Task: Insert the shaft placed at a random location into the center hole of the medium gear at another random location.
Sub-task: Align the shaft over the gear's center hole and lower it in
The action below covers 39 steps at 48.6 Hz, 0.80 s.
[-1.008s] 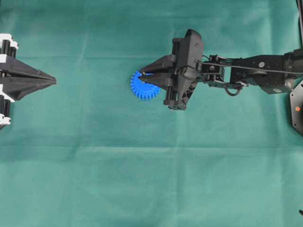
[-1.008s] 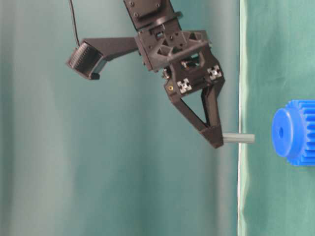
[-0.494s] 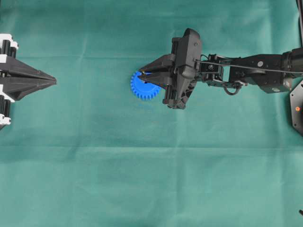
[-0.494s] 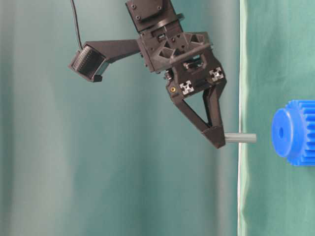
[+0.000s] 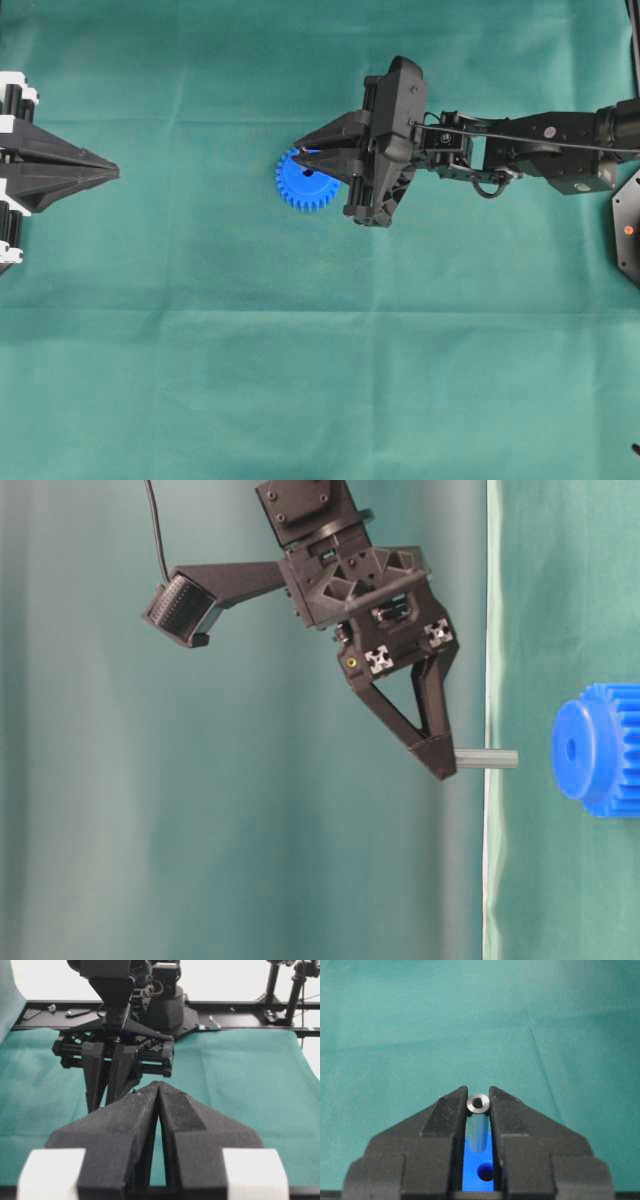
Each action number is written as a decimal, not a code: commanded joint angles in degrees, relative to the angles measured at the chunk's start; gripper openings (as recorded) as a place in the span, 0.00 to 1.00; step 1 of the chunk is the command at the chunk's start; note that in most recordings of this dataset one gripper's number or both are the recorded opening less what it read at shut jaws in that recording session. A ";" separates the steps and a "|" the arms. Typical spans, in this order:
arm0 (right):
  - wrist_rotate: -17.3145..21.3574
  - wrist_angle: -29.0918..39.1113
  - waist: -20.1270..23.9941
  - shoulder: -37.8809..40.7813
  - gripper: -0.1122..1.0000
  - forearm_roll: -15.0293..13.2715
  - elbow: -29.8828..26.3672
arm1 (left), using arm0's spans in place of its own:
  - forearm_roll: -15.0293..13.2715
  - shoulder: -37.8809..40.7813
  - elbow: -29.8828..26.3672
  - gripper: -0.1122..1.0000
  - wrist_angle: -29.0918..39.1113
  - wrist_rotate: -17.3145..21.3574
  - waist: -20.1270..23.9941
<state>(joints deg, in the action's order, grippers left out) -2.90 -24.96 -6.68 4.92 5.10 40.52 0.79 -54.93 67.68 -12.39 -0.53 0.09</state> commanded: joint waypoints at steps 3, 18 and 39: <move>-1.05 -0.18 -0.44 -0.62 0.23 0.00 -0.70 | 0.18 0.26 -0.70 0.10 -0.35 -0.09 0.00; -1.05 -0.53 -0.44 -0.35 0.23 -0.09 -0.26 | 0.18 0.35 -0.70 0.10 -0.35 -0.09 0.00; -0.88 -3.25 -0.53 3.69 0.23 -0.09 -0.26 | 0.18 0.26 -0.70 0.10 -0.35 -0.09 0.00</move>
<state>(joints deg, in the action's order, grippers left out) -3.16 -26.81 -7.12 8.70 5.10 40.87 0.79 -55.02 67.68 -12.39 -0.53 0.09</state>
